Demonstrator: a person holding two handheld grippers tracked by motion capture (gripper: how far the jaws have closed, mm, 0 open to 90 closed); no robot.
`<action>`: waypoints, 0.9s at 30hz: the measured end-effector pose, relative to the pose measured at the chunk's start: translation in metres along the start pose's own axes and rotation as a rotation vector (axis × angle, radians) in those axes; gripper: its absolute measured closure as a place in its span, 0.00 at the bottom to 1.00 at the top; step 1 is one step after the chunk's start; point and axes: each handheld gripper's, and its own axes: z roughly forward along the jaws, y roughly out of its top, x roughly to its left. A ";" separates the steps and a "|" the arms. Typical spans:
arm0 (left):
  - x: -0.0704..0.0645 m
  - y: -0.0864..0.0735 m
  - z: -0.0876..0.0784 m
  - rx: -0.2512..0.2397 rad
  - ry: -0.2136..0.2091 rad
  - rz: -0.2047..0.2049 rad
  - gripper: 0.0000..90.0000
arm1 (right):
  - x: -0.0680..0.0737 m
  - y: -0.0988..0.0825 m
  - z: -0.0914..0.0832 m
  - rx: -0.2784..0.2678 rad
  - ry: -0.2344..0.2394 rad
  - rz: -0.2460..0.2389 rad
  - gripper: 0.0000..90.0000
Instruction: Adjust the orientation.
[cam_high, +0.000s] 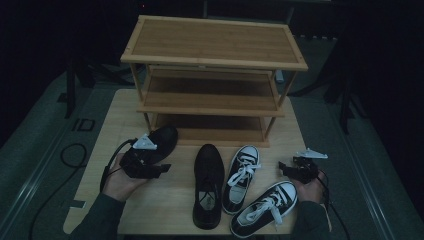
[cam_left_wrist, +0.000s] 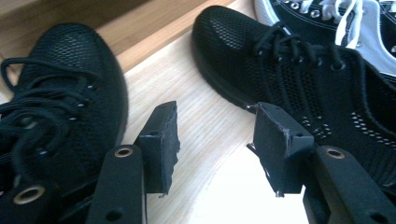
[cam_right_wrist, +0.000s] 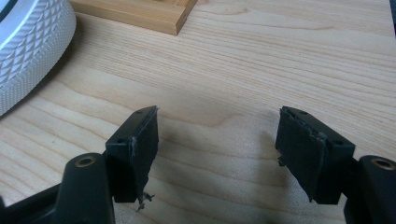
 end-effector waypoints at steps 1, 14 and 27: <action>-0.002 0.001 0.001 0.004 0.000 0.003 0.55 | 0.000 0.000 0.000 0.000 0.000 0.000 0.33; -0.023 0.011 0.008 0.019 -0.036 0.042 0.49 | 0.000 0.000 0.000 0.000 0.000 0.000 0.33; -0.039 0.020 0.018 0.027 -0.063 0.081 0.42 | 0.000 0.000 0.000 0.001 -0.002 -0.001 0.33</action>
